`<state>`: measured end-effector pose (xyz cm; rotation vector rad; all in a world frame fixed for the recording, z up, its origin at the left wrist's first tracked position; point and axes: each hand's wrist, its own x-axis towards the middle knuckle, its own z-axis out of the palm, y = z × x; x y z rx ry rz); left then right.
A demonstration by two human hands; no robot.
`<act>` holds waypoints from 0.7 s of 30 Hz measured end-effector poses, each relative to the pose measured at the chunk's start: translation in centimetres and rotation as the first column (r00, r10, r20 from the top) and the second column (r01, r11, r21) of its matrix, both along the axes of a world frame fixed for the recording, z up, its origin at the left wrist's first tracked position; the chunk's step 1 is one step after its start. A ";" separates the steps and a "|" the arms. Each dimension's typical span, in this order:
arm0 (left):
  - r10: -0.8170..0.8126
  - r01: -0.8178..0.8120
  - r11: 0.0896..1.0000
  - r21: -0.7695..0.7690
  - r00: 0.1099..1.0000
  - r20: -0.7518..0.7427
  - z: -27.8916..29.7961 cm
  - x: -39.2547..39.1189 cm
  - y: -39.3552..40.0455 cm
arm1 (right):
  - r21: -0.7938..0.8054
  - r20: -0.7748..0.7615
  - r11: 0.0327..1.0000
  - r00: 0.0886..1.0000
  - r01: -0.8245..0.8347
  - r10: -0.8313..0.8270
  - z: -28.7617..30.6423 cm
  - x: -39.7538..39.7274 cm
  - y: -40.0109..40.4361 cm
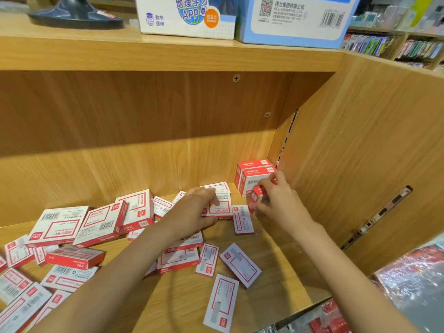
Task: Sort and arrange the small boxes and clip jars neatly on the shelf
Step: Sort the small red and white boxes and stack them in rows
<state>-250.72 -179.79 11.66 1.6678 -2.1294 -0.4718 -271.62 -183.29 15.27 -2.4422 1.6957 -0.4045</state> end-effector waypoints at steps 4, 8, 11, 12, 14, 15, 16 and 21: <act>-0.037 0.036 0.999 0.012 0.999 0.040 -0.1 0.7 0.2 | -0.092 0.118 0.994 0.992 0.065 -0.054 -1.3 1.3 -0.3; -0.028 0.027 1.000 0.013 0.998 0.060 0.0 1.5 0.5 | -0.120 0.178 0.993 0.984 0.011 0.011 -1.4 -0.1 -0.2; -0.024 0.023 1.000 0.016 0.998 0.053 -0.2 1.8 0.5 | -0.199 0.209 0.977 0.971 -0.072 0.114 -1.3 -1.2 0.5; -0.017 0.016 1.000 0.021 0.999 0.050 -0.3 1.8 0.5 | -0.190 0.217 0.978 0.967 -0.091 0.132 -1.4 -1.3 0.9; 0.006 -0.007 1.000 0.027 0.999 0.052 -0.3 1.8 0.4 | -0.042 0.209 0.995 0.974 -0.085 0.092 -1.9 -0.8 1.8; 0.016 -0.017 1.000 0.024 0.998 0.058 -0.2 1.7 0.4 | 0.082 0.175 0.995 0.983 -0.060 0.045 -2.3 -0.2 2.2; 0.022 -0.023 1.000 0.021 0.997 0.068 0.0 1.7 0.5 | 0.166 0.133 0.986 0.991 -0.027 0.005 -2.9 0.3 2.4; 0.053 -0.052 0.999 -0.009 0.994 0.100 0.7 2.5 1.5 | 0.308 0.150 0.937 0.981 -0.167 0.125 -2.8 1.5 2.6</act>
